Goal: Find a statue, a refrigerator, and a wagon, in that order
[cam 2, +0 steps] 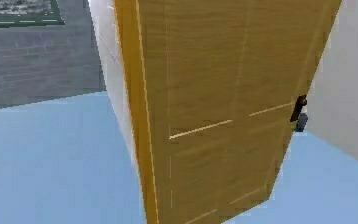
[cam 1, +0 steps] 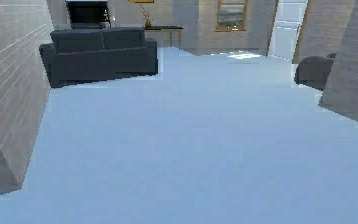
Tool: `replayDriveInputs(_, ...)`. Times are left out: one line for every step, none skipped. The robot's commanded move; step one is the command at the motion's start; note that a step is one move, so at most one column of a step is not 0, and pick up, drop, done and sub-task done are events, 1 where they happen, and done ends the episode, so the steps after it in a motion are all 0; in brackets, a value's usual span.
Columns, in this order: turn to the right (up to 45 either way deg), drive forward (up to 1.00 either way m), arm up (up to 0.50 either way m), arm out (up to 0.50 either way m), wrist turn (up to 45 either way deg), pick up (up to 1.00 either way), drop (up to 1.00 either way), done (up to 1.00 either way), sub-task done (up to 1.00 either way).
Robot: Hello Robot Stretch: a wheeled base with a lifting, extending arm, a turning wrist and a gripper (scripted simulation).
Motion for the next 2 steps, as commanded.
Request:
replayDriveInputs(0.0, 1.00, 0.00, 0.00, 0.0, 0.00, 0.00, 0.00, 0.00)
replayDriveInputs(0.0, 1.00, 0.00, 0.00, 0.0, 0.00, 0.00, 0.00, 0.00)
